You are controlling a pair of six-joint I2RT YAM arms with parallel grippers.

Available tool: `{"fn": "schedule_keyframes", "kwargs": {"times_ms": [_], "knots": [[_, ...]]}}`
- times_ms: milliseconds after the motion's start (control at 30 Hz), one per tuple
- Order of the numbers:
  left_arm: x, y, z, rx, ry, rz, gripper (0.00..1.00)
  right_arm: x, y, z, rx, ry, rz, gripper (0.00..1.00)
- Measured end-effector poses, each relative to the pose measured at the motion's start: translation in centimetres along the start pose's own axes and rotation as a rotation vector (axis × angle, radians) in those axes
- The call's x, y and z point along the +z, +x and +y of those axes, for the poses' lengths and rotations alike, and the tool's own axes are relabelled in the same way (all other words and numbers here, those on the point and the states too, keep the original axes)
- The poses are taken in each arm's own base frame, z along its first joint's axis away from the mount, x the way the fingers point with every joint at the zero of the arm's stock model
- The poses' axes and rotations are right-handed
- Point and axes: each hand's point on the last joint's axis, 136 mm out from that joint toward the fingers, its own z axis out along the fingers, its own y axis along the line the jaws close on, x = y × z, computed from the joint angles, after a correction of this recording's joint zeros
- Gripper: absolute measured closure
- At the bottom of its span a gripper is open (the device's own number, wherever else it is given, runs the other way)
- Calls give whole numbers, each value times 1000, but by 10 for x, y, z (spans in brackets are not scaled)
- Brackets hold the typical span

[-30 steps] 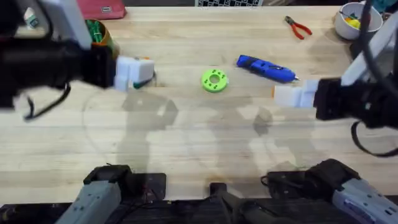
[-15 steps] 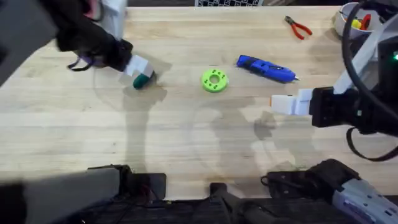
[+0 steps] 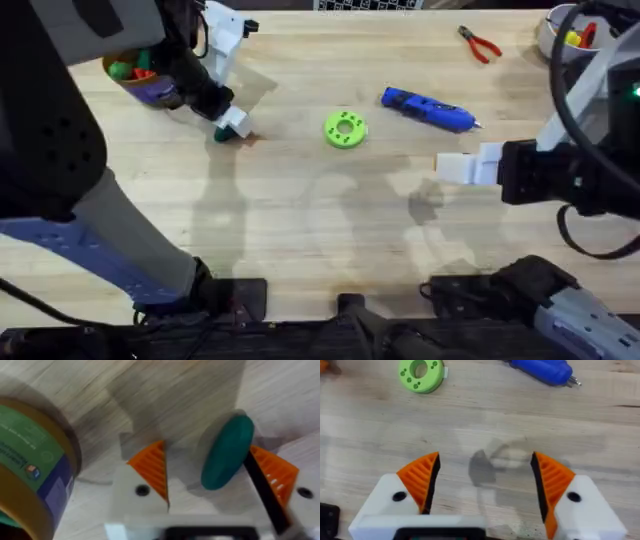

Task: Pick up the gripper from the table and insert it into the empty holder that is missing its gripper. Then pick up a screw, insert it into the mounting hole, and use the screwdriver to tighten it. Finally, clean up the table by picking up the vegetable and placing it into the bucket.

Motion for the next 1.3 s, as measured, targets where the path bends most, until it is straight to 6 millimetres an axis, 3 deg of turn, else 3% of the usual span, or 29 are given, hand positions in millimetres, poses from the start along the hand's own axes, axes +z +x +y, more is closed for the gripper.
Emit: {"fn": "schedule_keyframes", "kwargs": {"times_ms": [67,200,233,433,600,800,933,1167,1300], "knots": [[0,-1,0,8,3,-2,325,0,0,0,0,0,0,8],[-1,-3,-1,19,2,-6,944,0,0,0,0,0,0,7],[-2,-3,-1,20,3,-6,973,0,0,0,0,0,0,8],[-8,-2,-1,-46,21,24,972,0,0,0,0,0,0,7],[-46,-23,14,-102,-16,-20,972,0,0,0,0,0,0,7],[-117,-53,63,-211,-194,-166,972,0,-1,0,0,-1,-2,8],[-152,-50,111,-358,-308,-278,972,0,-1,0,1,-1,-2,8],[-157,-6,181,-591,-365,-338,972,0,-1,0,0,-1,-2,8],[-144,-9,195,-612,-358,-359,972,0,-1,0,0,-1,-2,8]]}}
